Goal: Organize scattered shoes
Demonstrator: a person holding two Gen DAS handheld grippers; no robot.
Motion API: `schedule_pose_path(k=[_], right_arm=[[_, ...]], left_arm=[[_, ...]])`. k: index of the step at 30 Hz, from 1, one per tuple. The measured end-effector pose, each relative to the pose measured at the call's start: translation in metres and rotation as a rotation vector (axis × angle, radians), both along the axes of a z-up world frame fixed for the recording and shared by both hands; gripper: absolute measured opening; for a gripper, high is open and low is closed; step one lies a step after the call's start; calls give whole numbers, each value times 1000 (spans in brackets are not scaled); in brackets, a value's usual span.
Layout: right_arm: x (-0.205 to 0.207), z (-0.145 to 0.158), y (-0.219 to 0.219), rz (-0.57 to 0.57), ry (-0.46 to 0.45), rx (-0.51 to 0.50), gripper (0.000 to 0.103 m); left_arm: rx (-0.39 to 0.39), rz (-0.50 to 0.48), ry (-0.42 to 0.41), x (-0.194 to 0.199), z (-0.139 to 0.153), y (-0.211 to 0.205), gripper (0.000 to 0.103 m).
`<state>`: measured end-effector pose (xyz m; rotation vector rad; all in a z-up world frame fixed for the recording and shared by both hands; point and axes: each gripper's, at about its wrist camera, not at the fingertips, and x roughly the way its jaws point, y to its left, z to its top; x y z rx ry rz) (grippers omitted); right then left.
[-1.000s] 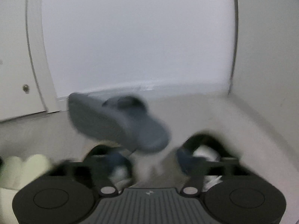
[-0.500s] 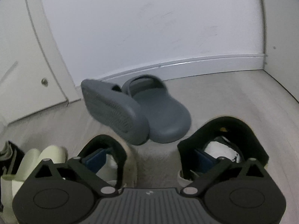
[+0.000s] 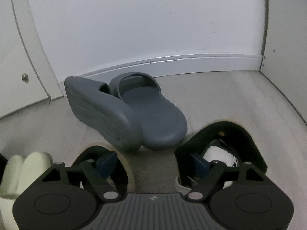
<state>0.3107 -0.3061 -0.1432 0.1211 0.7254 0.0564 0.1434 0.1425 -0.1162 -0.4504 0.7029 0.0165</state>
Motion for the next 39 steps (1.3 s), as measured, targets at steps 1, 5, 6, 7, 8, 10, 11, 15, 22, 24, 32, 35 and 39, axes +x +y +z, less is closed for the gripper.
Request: schedule_pose_path(k=[1,5,6,7,8,10,11,15,22,24,32,35,39], right_arm=[[3,1,-1,11,15,-3,86],[10,8,-13,16,55,10,86],[12,11,-14,20,66,4,86],[15,13,-16,23,77,-2,86],[17,16,-18,26,88,-8,86],[22,20,-21,32,110,-20,87],[25,23,-22,36,121,-26,89],[33,30,-28,50,162,-45,100],[51,21,-28,189,255,-4,103],[53,22,-24,202,276,-36,103],[73,25,3,208,396,-141,103],[80,28,9,231,434,-78,103],[82,25,26,237,464,-160,103]], left_arm=[[-1,0,-1,0,0,0,69],[-14,7,3,1,-1,2,69],[-14,7,4,1,-1,2,69],[-12,4,5,1,-1,1,69],[-10,2,5,1,-1,1,69],[-9,0,2,1,-1,0,69],[-10,0,0,0,0,1,69],[-17,0,-3,0,-1,2,69],[-18,-7,-10,0,0,2,69],[-20,-6,-11,0,0,2,69],[-19,-11,-19,0,1,2,69],[-22,-10,-18,1,0,3,69],[-27,-7,-22,-1,1,4,69]])
